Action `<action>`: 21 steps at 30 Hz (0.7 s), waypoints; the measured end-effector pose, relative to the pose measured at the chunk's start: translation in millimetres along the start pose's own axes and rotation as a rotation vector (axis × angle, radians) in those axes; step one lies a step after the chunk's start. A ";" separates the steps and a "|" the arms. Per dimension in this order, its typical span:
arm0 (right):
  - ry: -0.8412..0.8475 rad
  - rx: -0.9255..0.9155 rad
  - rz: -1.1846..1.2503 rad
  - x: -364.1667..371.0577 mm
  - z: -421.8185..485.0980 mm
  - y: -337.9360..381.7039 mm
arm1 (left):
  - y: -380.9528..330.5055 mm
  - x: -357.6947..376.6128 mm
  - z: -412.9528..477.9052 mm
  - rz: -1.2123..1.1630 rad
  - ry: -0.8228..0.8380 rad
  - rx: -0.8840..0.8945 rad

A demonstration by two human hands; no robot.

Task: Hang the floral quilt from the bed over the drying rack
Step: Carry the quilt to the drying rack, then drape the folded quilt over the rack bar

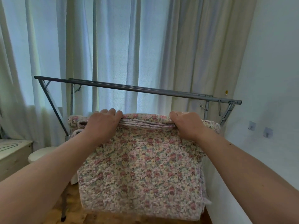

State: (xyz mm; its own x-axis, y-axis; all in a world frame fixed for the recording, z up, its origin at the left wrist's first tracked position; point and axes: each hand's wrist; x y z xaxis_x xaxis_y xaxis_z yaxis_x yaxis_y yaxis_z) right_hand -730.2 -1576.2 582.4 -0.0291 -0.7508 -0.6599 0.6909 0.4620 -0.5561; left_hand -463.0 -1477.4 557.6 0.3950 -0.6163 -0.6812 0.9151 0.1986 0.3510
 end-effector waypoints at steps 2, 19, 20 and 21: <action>-0.007 0.015 -0.001 15.8 19.2 -2.8 | 7.9 18.4 19.0 0.002 -0.010 0.005; -0.041 0.011 -0.005 158.6 163.3 -57.1 | 27.0 156.4 168.1 -0.050 -0.037 -0.022; -0.040 0.005 0.003 167.8 172.4 -63.2 | 27.0 163.0 178.1 -0.046 -0.039 -0.022; -0.037 -0.005 0.015 177.9 183.5 -71.4 | 27.3 170.7 190.6 -0.040 -0.043 -0.020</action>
State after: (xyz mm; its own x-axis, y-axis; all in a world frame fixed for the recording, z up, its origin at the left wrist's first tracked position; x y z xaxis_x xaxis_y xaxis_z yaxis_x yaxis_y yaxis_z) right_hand -652.2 -1829.4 597.4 0.0082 -0.7604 -0.6494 0.6871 0.4761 -0.5488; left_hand -386.0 -1722.5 573.3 0.3542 -0.6566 -0.6659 0.9318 0.1875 0.3108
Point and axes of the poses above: each hand's wrist, its own z-axis towards the middle knuckle, its own x-axis out of the palm, y = z × x, and after that the axes turned 4 degrees about -z, right-handed
